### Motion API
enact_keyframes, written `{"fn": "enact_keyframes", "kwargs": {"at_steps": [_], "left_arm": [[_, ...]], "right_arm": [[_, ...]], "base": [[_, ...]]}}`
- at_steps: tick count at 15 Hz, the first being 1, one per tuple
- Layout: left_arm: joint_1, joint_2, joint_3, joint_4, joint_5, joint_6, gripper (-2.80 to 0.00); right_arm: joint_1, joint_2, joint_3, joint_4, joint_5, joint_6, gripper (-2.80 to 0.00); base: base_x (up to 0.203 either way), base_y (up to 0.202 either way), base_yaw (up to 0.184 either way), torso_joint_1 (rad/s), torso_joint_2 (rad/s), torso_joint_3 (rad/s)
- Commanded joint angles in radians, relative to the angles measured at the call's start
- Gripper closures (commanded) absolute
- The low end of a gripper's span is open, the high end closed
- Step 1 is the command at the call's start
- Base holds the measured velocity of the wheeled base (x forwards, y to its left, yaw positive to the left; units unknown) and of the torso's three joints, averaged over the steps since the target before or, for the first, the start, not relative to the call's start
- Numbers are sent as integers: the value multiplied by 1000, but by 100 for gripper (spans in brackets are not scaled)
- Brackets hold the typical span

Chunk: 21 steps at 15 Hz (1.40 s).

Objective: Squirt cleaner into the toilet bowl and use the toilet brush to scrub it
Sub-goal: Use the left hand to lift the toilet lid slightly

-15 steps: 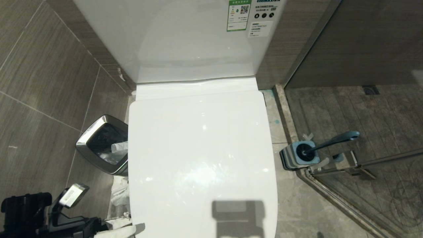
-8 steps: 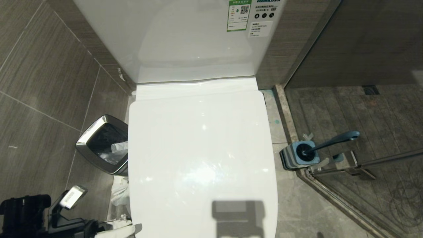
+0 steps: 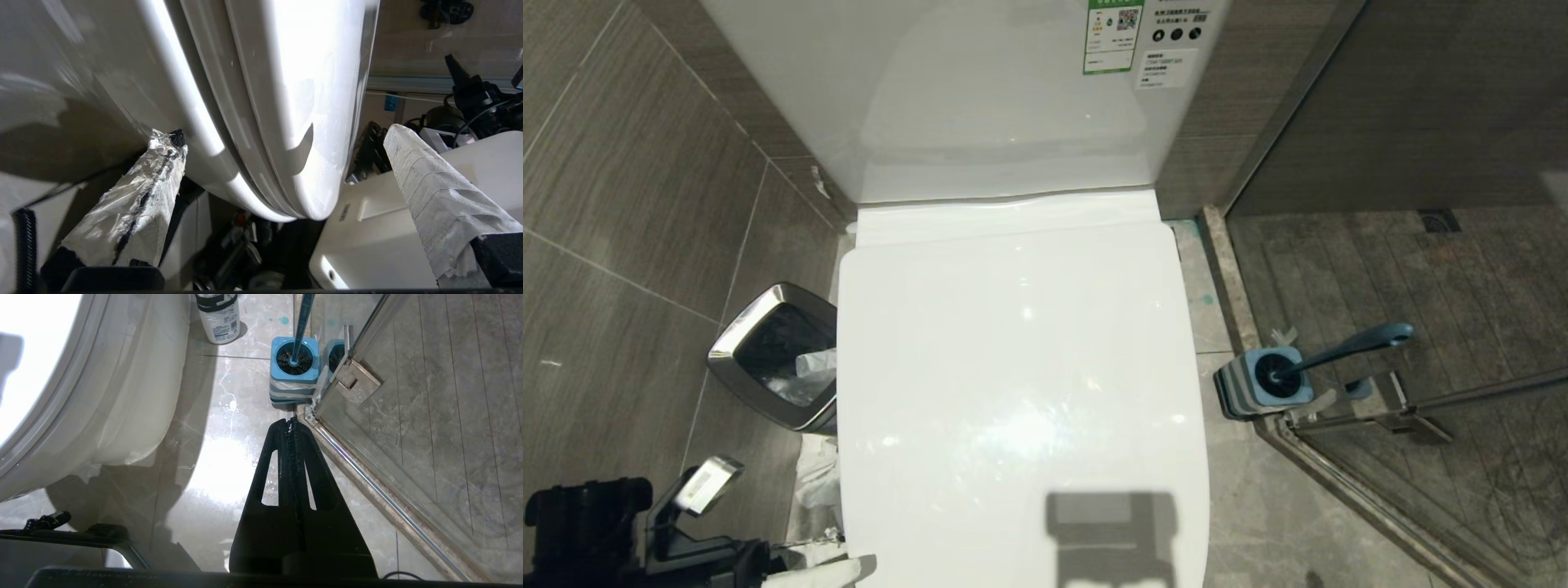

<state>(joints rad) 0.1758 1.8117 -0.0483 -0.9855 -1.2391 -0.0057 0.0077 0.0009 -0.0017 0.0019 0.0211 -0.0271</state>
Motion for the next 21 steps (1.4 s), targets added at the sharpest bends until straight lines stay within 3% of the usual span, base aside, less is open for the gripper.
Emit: {"fn": "enact_keyframes", "kwargs": {"at_steps": [1, 11, 17, 21], "left_arm": [[19, -6, -4, -48, -6, -2, -280], [32, -90, 46, -75, -8, -16, -280], [20, -181, 45, 53, -16, -34, -280], [-20, -143, 45, 57, -10, -28, -280]], "right_arm": [[0, 1, 0, 0, 0, 0, 0], [1, 1, 0, 1, 0, 0, 0], [0, 1, 0, 1, 0, 0, 0], [0, 1, 0, 0, 0, 0, 0]], "base": [[0, 0, 0, 0, 0, 0], [0, 0, 0, 0, 0, 0], [0, 0, 0, 0, 0, 0], [0, 0, 0, 0, 0, 0]]}}
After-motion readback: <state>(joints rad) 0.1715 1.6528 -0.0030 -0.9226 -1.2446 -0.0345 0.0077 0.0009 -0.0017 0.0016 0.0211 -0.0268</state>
